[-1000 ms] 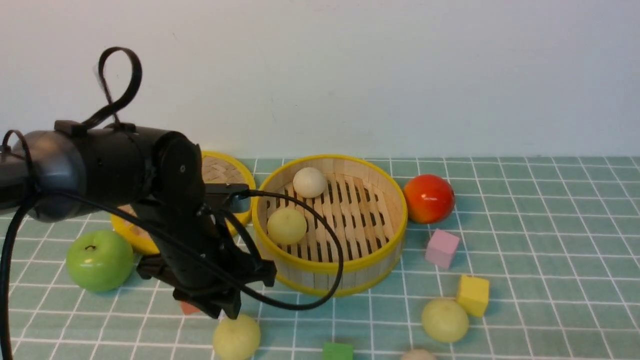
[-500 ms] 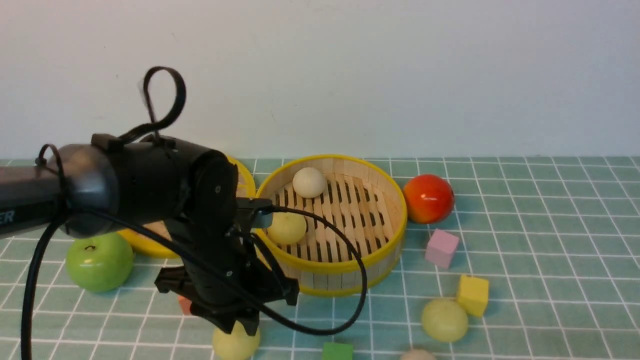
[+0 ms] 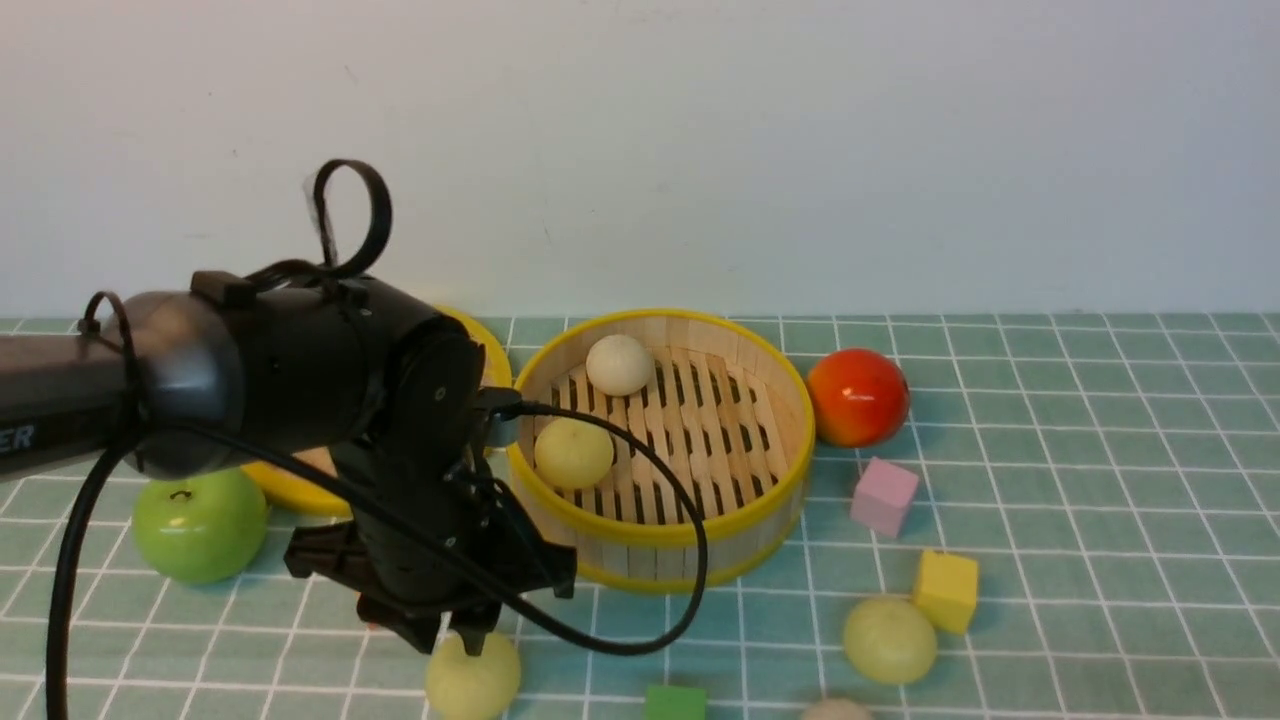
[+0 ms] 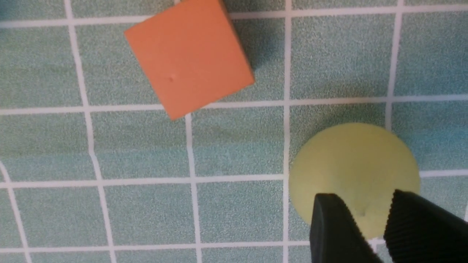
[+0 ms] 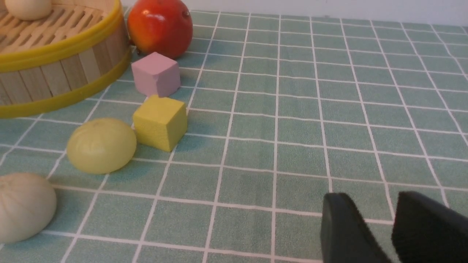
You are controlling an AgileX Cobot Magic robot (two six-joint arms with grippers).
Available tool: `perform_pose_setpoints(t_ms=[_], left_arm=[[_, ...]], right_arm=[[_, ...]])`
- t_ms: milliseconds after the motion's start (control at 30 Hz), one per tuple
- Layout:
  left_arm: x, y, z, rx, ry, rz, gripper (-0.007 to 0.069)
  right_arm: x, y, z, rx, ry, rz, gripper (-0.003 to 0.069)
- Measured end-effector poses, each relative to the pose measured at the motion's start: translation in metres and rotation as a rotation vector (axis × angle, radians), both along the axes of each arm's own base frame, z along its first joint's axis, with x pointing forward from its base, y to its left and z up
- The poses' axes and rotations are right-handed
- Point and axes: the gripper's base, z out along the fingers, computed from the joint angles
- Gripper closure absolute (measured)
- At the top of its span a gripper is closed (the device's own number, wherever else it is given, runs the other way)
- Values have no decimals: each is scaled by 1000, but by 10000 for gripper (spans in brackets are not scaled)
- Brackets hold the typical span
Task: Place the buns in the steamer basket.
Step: Use the left arm to grab a steamed stuffed bun
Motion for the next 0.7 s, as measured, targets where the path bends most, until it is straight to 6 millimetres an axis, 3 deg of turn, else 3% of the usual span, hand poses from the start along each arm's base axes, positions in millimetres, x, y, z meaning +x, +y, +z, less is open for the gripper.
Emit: perform_pose_setpoints(t_ms=[700], left_arm=[[3, -4, -7, -24, 6, 20, 387]], right_arm=[[0, 0, 0, 0, 0, 0, 420]])
